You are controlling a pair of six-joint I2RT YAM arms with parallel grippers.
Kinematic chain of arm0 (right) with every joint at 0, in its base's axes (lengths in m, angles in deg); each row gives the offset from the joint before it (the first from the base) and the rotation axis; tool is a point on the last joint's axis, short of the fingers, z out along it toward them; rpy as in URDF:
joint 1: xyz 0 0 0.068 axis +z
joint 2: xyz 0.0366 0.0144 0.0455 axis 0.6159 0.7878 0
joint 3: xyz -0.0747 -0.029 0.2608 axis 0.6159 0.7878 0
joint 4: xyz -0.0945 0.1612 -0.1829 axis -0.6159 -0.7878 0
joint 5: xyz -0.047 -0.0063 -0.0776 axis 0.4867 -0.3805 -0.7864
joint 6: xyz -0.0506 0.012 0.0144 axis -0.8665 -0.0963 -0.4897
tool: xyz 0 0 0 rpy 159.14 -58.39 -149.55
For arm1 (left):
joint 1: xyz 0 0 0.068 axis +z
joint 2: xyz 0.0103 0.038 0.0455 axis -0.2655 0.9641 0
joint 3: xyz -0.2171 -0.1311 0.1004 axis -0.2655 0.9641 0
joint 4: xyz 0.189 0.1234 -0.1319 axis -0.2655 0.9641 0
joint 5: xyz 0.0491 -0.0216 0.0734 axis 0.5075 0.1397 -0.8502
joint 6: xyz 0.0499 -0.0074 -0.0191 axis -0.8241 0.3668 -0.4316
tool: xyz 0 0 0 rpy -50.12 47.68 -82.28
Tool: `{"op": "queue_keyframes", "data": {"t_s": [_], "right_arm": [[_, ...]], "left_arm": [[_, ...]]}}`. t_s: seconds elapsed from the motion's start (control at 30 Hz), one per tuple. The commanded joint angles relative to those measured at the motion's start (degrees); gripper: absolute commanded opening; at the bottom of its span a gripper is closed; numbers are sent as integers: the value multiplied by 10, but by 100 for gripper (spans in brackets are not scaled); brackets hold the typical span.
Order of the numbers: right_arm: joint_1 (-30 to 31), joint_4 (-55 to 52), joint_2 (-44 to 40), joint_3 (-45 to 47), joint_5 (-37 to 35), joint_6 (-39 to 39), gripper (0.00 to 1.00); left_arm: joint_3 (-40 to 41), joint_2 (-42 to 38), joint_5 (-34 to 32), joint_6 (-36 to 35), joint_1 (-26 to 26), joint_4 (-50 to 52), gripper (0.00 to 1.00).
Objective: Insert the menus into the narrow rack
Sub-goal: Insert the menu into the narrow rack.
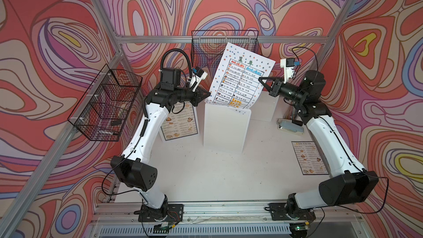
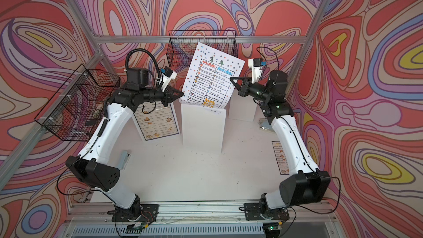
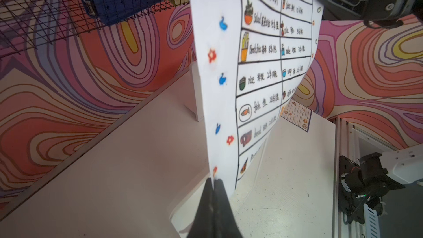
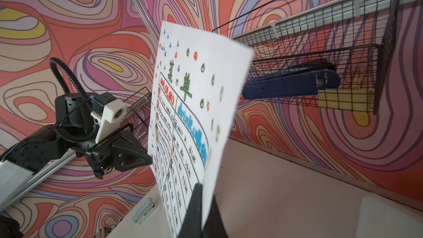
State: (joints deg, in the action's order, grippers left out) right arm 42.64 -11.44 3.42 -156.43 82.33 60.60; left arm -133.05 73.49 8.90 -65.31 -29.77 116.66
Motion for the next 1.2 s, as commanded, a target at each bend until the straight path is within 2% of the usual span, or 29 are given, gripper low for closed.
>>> {"op": "queue_keyframes", "data": {"t_s": [0.0, 0.23, 0.43, 0.63, 0.73, 0.9, 1.0, 1.17], "right_arm": [[1, -8, 12, -18, -15, 1, 0], [1, -66, 31, -45, -45, -18, 0], [2, -128, 32, -62, -103, -50, 0], [6, -86, 10, -39, -79, -61, 0], [9, -63, -2, -27, -73, -59, 0], [9, -70, -1, -32, -79, -64, 0], [9, -77, 7, -39, -77, -66, 0], [9, -97, 11, -42, -80, -81, 0]], "left_arm": [[-16, 3, -16, 8, -1, -1, 0], [-62, 59, -60, 26, -1, 12, 0], [-98, 86, -81, 49, -1, 15, 0], [-100, 69, -90, 80, -3, 4, 0], [-75, 45, -102, 92, -5, -23, 0], [-14, 9, -106, 80, -6, -66, 15], [-6, 8, -93, 77, -5, -70, 16], [-38, 35, -74, 73, -5, -39, 16]]}}
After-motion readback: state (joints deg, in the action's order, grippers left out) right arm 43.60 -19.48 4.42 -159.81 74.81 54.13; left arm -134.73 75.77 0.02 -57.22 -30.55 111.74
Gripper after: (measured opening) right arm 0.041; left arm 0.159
